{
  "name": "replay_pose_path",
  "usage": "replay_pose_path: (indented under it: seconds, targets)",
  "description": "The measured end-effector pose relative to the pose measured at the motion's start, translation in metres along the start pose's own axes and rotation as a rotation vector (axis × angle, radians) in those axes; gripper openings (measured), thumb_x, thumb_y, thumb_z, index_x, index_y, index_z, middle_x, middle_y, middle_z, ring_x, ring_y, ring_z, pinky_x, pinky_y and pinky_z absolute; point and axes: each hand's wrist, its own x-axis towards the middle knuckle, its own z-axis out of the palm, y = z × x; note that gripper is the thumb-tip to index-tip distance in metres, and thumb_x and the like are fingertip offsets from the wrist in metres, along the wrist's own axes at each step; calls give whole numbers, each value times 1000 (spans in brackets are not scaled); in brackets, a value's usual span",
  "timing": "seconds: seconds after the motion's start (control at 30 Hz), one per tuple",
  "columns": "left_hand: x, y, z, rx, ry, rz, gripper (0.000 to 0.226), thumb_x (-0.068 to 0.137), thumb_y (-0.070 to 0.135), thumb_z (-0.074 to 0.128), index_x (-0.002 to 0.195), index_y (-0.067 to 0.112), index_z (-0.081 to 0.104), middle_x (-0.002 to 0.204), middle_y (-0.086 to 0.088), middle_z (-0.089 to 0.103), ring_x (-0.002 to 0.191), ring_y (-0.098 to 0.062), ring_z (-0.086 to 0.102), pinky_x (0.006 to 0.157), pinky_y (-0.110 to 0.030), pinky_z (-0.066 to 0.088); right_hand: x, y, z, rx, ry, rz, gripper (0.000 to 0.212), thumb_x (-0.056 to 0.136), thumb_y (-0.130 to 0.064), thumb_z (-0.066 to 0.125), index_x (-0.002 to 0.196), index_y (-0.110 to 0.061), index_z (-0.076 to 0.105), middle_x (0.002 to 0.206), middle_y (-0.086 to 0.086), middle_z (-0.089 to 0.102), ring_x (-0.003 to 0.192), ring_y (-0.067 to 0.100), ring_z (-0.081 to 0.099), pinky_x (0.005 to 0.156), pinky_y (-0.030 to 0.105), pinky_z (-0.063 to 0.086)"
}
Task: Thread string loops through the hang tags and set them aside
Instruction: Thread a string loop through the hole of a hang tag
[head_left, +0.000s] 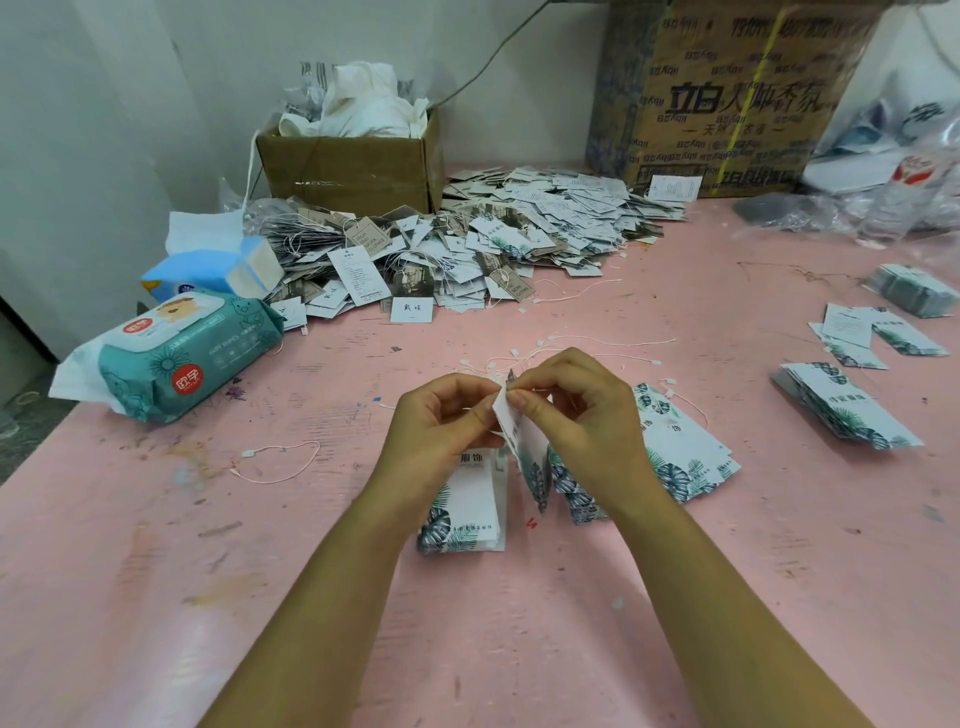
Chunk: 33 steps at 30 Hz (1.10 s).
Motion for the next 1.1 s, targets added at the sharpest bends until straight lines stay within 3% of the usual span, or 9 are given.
replay_pose_path:
  seconds: [0.17,0.23,0.3,0.37,0.57,0.73,0.9,1.1]
  targets:
    - [0,1,0,73,-17,8,3,85,6,62,84,8,64,72,-2,68,66,-12,65,60,-19,51,0,0,0,13,-22,4,12,75,2,71,82,-9,71,77,3,61,69,27,55,59,33,42]
    - [-1,2,2,102,-34,18,6,88,5,59,84,8,62,70,1,66,63,-9,64,59,-17,50,0,1,0,20,-45,-5,18,79,-1,67,89,-16,68,80,-4,59,74,19,56,63,28,45]
    - [-2,3,4,131,-47,29,9,90,5,56,84,9,60,68,4,65,62,-7,62,59,-16,49,0,3,0,-25,-101,-33,27,83,-7,59,103,-23,63,82,-14,51,76,2,52,67,15,41]
    - [-2,3,5,184,-44,46,10,92,5,53,86,10,58,69,5,64,63,-7,61,62,-17,49,1,5,2,-110,-163,-72,29,86,-9,51,110,-21,62,83,-15,46,79,-5,48,70,9,36]
    - [-2,1,3,296,3,60,14,93,5,51,84,12,57,75,2,64,63,-7,62,64,-18,50,1,8,-3,-198,-169,-91,20,89,-10,44,93,-9,63,86,-17,46,83,-8,47,71,11,37]
    - [1,4,-2,64,105,52,17,94,3,47,82,12,56,87,3,69,70,-8,61,63,-19,51,1,7,-6,-215,-175,-89,21,91,-7,44,103,-8,62,91,-10,51,83,-6,46,74,12,38]
    - [4,9,-6,-270,78,15,21,95,4,41,80,15,51,96,-4,73,68,-8,60,60,-18,49,2,7,-6,-199,-126,-38,25,89,1,53,111,-8,60,83,-20,46,71,-5,48,69,5,34]
    - [4,8,-5,-337,62,-12,22,97,6,35,82,16,46,75,-3,71,60,-7,56,58,-18,47,5,10,-11,-241,-81,0,22,86,0,59,107,-8,63,76,-13,48,67,1,47,65,10,36]
